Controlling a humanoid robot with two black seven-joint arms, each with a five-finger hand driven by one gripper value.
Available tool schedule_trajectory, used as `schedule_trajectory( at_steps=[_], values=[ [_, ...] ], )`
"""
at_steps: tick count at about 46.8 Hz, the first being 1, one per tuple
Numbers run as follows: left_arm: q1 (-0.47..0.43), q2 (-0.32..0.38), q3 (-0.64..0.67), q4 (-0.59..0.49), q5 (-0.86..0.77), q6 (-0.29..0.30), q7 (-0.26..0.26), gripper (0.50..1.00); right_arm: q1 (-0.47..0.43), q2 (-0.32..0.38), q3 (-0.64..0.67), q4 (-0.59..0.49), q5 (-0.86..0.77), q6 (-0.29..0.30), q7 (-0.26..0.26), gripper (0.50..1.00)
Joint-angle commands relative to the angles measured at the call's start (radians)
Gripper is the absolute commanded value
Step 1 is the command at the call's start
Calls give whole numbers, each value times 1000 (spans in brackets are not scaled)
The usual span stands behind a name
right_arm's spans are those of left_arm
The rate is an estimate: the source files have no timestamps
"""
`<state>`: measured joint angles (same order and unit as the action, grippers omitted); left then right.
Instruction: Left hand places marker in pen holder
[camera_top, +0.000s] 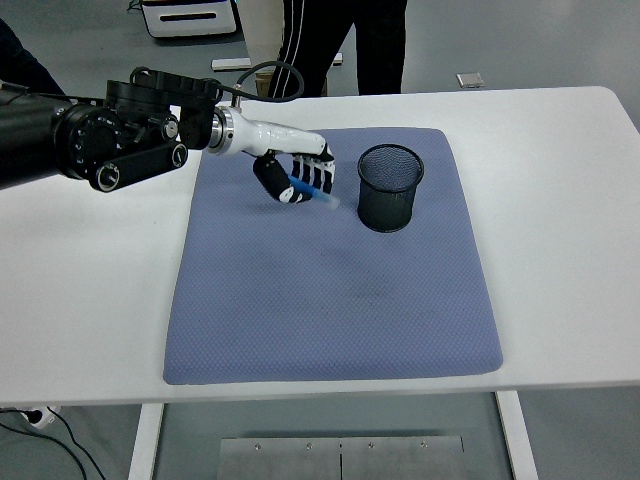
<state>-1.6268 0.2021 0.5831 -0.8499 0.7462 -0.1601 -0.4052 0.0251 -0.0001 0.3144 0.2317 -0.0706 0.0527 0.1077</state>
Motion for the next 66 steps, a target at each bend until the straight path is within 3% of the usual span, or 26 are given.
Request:
schedule_trajectory(
  at_steps=[1, 23, 30, 51, 66],
  values=[
    [1, -7, -25, 0, -34, -12, -3, 500, -1, 0, 0, -2, 0, 1, 0, 1000],
    [13, -33, -198, 0, -231, -42, -38, 500, -1, 0, 0, -2, 0, 1, 0, 1000],
    [51, -59, -248, 2, -343, -45, -38, 500, -1, 0, 0, 0, 0, -1, 0, 1000],
    [197, -122, -313, 70, -396, -47, -41, 500, -1, 0, 0, 0, 0, -1, 0, 1000],
    [242, -142, -333, 100, -515, -39, -41, 500, -1, 0, 0, 0, 0, -1, 0, 1000]
  ],
)
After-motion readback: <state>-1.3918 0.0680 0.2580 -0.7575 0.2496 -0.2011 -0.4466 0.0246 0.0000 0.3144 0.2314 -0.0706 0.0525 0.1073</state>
